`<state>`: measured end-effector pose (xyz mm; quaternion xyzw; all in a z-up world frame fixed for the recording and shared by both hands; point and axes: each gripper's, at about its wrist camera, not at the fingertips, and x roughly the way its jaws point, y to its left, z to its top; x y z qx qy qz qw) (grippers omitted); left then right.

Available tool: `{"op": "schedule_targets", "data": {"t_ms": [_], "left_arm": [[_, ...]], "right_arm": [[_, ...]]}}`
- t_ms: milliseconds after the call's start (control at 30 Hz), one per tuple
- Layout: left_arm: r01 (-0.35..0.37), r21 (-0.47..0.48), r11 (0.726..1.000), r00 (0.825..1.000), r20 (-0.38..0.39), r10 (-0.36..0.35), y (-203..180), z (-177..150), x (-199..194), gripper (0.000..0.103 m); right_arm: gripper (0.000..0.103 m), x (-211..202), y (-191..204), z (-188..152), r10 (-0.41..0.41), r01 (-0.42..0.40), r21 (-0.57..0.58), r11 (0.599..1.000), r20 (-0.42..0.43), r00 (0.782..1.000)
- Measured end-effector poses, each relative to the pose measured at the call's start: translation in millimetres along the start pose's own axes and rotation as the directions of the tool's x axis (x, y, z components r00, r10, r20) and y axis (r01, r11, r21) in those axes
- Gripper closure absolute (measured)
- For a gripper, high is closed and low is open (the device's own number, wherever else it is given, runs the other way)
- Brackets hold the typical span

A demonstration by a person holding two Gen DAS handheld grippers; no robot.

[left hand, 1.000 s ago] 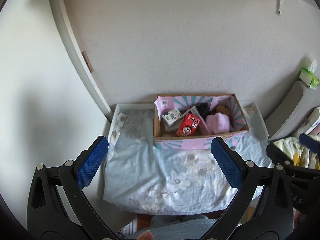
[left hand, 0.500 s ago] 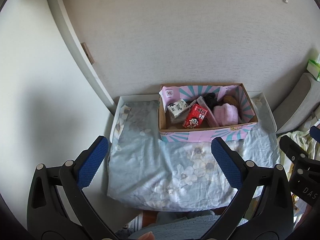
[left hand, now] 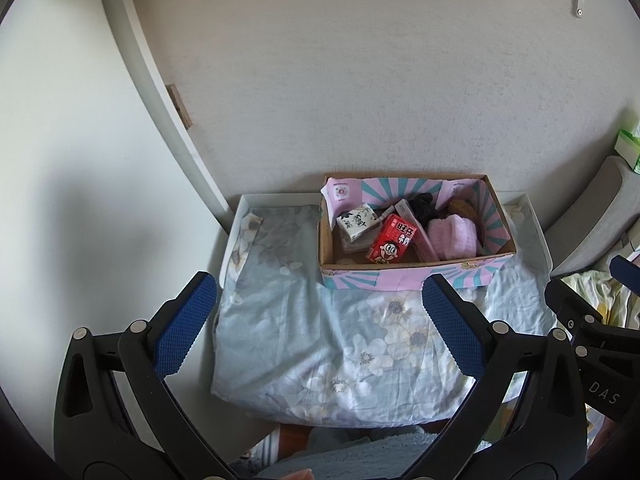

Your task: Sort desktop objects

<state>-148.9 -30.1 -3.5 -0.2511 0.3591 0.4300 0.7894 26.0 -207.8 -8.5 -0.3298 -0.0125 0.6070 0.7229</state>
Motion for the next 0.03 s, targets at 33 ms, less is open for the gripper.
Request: {"op": "schedule_targets", "data": {"t_ms": [33], "left_arm": [[-0.004,0.004,1.000,1.000,-0.001,0.004,-0.4,-0.2,0.3,0.000]], "right_arm": [[0.009,-0.2,0.1,-0.3,0.001,-0.001,0.000,1.000,0.001,1.000]]}}
